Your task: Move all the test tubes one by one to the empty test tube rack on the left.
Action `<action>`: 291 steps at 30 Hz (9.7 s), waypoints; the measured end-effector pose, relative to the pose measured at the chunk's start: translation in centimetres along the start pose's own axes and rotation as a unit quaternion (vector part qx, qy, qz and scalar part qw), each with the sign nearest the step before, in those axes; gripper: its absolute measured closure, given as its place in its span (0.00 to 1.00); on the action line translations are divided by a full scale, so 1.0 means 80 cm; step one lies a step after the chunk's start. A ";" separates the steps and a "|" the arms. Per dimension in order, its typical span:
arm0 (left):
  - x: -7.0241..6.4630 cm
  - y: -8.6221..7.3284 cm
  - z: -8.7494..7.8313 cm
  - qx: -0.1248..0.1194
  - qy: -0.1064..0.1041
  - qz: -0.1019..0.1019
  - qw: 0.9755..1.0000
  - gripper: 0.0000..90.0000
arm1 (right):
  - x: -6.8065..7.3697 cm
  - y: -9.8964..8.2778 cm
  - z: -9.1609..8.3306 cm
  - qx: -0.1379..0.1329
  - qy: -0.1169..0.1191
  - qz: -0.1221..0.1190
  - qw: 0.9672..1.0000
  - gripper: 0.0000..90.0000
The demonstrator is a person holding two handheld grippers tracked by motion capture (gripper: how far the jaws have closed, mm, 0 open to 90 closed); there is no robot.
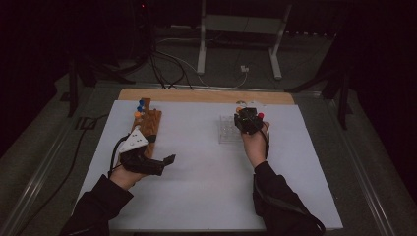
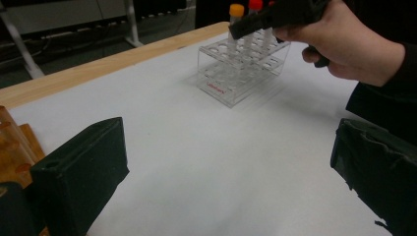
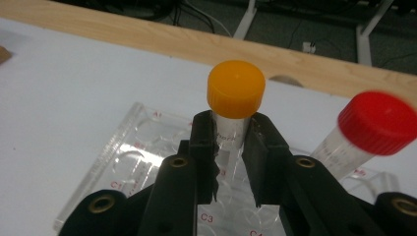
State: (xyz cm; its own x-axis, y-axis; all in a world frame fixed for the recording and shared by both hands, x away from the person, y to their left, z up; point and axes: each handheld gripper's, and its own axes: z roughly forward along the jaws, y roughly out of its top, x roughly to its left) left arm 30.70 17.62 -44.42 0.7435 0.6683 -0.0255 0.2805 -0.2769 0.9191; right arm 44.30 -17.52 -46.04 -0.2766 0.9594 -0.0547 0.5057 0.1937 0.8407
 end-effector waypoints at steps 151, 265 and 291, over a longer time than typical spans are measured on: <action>0.119 0.068 -0.051 -0.045 0.135 0.017 0.990 0.80 | 0.071 -0.079 -0.172 -0.054 0.261 -0.085 0.960 0.00; 0.014 -0.016 -0.028 0.018 -0.040 0.002 0.999 0.02 | -0.089 -0.049 -0.050 -0.023 0.029 0.040 0.999 0.51; 0.016 -0.015 -0.029 0.017 -0.044 -0.005 0.999 0.02 | -0.088 -0.030 -0.055 -0.032 0.019 0.021 0.999 0.83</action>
State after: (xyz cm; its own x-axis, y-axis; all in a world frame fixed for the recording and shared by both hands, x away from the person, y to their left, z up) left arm 29.90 20.46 -44.65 0.7907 0.6081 -0.0703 0.3078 -0.2956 0.9044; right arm 41.44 -25.63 -45.31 -0.2882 0.9576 0.0017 0.4654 0.1385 0.8742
